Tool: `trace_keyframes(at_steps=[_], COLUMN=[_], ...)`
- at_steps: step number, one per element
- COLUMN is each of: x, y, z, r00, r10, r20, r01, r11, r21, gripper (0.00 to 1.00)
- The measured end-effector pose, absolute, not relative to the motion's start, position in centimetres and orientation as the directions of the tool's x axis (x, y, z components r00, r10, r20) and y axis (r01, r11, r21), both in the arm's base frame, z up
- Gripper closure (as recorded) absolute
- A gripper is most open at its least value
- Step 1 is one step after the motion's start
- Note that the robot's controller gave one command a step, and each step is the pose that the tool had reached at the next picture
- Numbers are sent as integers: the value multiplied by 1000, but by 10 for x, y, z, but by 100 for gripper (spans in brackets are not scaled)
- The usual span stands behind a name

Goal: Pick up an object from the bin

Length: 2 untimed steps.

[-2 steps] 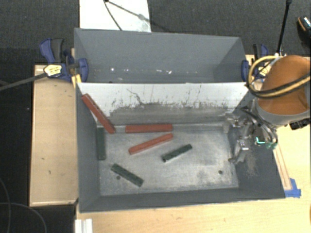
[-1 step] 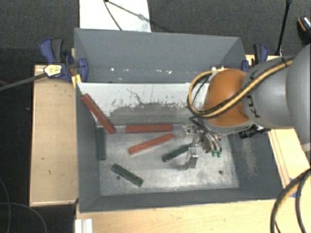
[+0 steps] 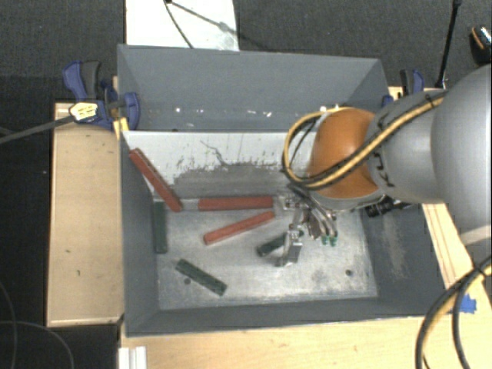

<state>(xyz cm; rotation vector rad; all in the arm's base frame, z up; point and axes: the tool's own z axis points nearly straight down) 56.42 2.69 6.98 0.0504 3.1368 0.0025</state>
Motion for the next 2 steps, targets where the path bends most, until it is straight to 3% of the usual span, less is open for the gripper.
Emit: trace_keyframes(at_steps=[1,2], x=[564,561], y=[25,21], z=[71,209], r00=[-1000,-1000], r10=[29,6], r20=[-5,-11], r01=[29,6], r11=[1000,1000], r21=[0,0], gripper=[100,100])
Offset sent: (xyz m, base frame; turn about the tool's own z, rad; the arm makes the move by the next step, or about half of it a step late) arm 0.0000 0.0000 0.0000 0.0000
